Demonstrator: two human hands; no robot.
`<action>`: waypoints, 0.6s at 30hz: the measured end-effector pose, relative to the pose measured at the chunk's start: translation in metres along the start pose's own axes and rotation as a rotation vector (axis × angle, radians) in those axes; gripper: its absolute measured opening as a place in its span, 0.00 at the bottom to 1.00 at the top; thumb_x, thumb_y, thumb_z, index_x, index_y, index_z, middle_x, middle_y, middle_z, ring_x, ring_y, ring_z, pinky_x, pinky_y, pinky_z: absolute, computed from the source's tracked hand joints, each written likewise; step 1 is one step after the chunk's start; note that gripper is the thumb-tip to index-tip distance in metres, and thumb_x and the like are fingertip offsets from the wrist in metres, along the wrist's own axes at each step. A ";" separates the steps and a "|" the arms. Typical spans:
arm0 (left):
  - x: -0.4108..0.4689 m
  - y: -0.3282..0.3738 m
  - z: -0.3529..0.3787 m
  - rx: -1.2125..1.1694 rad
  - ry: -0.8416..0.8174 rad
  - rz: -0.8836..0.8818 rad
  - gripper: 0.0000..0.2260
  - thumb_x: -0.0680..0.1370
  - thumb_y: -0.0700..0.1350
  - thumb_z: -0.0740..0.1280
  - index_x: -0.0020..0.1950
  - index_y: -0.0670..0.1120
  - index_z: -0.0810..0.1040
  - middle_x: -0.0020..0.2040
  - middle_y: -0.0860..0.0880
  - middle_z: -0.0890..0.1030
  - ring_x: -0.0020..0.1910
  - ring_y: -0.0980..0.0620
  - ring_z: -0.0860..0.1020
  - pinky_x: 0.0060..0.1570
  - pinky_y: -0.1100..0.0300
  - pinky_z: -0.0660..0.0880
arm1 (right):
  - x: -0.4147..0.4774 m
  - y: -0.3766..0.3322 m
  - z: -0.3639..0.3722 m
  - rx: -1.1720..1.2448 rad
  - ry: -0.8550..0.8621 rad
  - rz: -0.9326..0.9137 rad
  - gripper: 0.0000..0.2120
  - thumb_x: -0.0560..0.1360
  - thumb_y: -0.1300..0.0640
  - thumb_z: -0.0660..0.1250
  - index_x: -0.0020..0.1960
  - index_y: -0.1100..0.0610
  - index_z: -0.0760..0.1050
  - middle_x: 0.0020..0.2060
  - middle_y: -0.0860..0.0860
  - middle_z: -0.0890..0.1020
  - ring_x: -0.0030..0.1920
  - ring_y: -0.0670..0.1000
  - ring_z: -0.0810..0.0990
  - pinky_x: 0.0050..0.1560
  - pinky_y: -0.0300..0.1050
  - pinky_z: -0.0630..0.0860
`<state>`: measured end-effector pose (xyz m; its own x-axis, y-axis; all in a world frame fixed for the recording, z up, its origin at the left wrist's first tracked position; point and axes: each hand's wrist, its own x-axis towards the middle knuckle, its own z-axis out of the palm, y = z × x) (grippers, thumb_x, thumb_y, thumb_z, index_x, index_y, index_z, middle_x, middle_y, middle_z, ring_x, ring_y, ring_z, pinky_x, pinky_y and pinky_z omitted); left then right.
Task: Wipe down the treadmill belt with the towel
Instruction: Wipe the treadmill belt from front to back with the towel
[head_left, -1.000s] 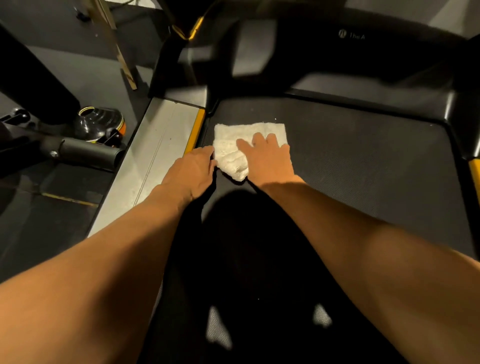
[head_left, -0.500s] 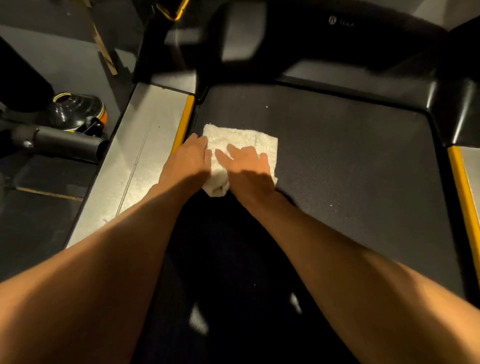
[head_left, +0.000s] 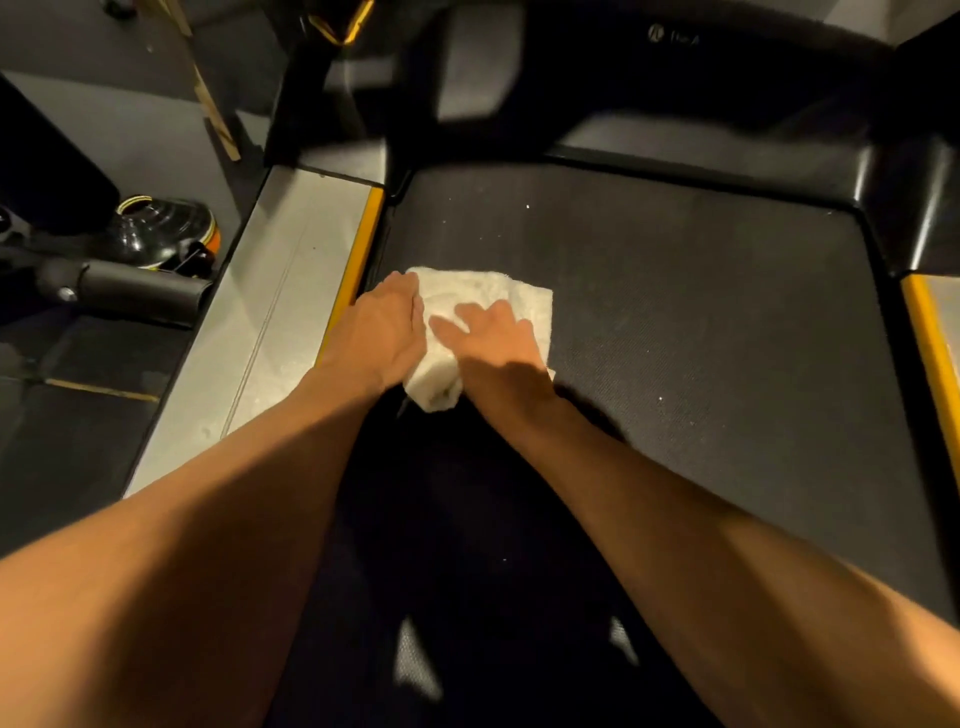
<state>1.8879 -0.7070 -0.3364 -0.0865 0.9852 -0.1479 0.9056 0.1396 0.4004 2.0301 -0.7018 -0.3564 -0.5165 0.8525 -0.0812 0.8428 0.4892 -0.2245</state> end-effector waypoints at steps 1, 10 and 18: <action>-0.001 0.002 0.002 0.035 -0.009 -0.005 0.17 0.84 0.47 0.53 0.67 0.41 0.71 0.64 0.39 0.76 0.62 0.40 0.74 0.61 0.49 0.71 | -0.009 0.002 0.001 0.038 0.000 -0.054 0.21 0.81 0.55 0.56 0.74 0.49 0.62 0.69 0.56 0.66 0.67 0.59 0.63 0.63 0.55 0.63; 0.004 0.021 0.020 0.251 -0.095 -0.006 0.22 0.84 0.52 0.51 0.77 0.48 0.61 0.77 0.41 0.60 0.76 0.39 0.58 0.73 0.43 0.58 | -0.006 0.080 -0.029 -0.109 -0.120 0.184 0.27 0.79 0.59 0.60 0.75 0.47 0.58 0.73 0.54 0.62 0.69 0.60 0.61 0.66 0.57 0.63; 0.008 0.028 0.013 0.156 -0.019 -0.017 0.20 0.84 0.51 0.49 0.70 0.46 0.70 0.67 0.42 0.74 0.65 0.41 0.72 0.64 0.43 0.70 | 0.007 0.064 -0.018 0.045 -0.055 0.111 0.11 0.66 0.52 0.62 0.48 0.44 0.75 0.41 0.45 0.80 0.42 0.54 0.79 0.42 0.48 0.74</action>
<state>1.9180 -0.6965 -0.3384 -0.0957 0.9806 -0.1708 0.9578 0.1375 0.2526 2.0833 -0.6614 -0.3541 -0.4292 0.8888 -0.1609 0.8880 0.3828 -0.2547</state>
